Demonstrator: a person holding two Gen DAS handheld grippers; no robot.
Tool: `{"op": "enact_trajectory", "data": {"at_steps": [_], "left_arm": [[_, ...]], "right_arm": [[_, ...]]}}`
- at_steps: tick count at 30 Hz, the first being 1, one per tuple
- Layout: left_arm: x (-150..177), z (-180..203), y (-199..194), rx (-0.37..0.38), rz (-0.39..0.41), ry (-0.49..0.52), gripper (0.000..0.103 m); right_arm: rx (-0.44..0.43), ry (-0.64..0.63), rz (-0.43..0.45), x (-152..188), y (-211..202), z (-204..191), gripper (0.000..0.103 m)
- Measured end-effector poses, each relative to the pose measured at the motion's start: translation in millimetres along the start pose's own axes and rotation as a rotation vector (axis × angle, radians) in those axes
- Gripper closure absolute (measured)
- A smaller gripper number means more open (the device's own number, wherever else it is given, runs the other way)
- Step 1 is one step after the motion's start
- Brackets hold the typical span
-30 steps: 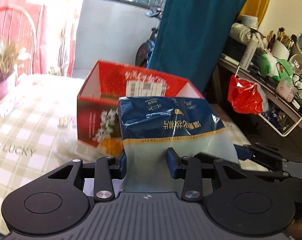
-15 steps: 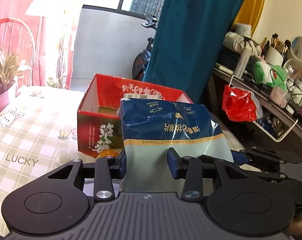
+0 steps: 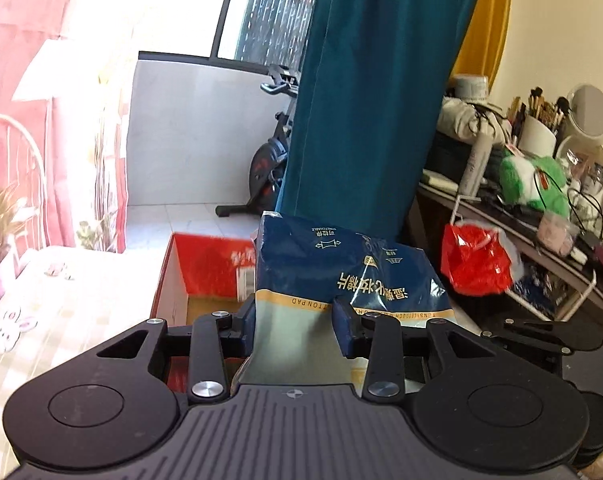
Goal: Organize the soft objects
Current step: 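Lift the blue bag with the right tool and carry it over the box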
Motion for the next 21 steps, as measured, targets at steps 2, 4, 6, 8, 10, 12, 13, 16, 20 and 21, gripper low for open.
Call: {"op": "enact_trajectory", "data": {"at_steps": [2,4,6,8,10,12,13,16,20,21], "left_arm": [[-11,-1,10,0.000,0.009,-0.008,0.062],[-22,-2,23,0.011,0.008,-0.016,0.062],[-30,-6,35,0.026,0.010,-0.018,0.062],[-38,-8,47,0.039,0.016,-0.012,0.062],[-44,-8,58,0.034,0.018,0.016,0.062],[-47,-8,69,0.016,0.019,0.046,0.062],[-49,-9,75,0.009,0.020,0.052,0.062],[-52,-12,89,-0.029,0.020,0.051,0.062],[-54,-10,102,-0.058,0.020,0.096,0.062],[-54,-10,108,-0.066,0.015,0.112,0.062]], "right_arm": [[0.012,-0.022,0.011,-10,7,7,0.078],[0.023,-0.039,0.023,-19,14,14,0.078],[0.048,-0.065,0.037,-26,22,23,0.078],[0.082,-0.101,0.064,-31,28,30,0.078],[0.101,-0.118,0.073,-32,38,36,0.078],[0.113,-0.127,0.081,-32,49,41,0.078],[0.121,-0.134,0.084,-31,55,44,0.078],[0.138,-0.150,0.093,-28,76,53,0.078],[0.160,-0.135,0.089,-23,97,63,0.080],[0.157,-0.123,0.090,-21,101,65,0.080]]}}
Point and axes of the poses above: each gripper's, at about its wrist camera, not at the fingertips, and y roughly the way its jaws point, z to its right, x to its underside, the point moved 8 cm from there along y, roughly the way its jaws point, and after that the axes turned 3 degrees about -y, right-handed, at the moved point
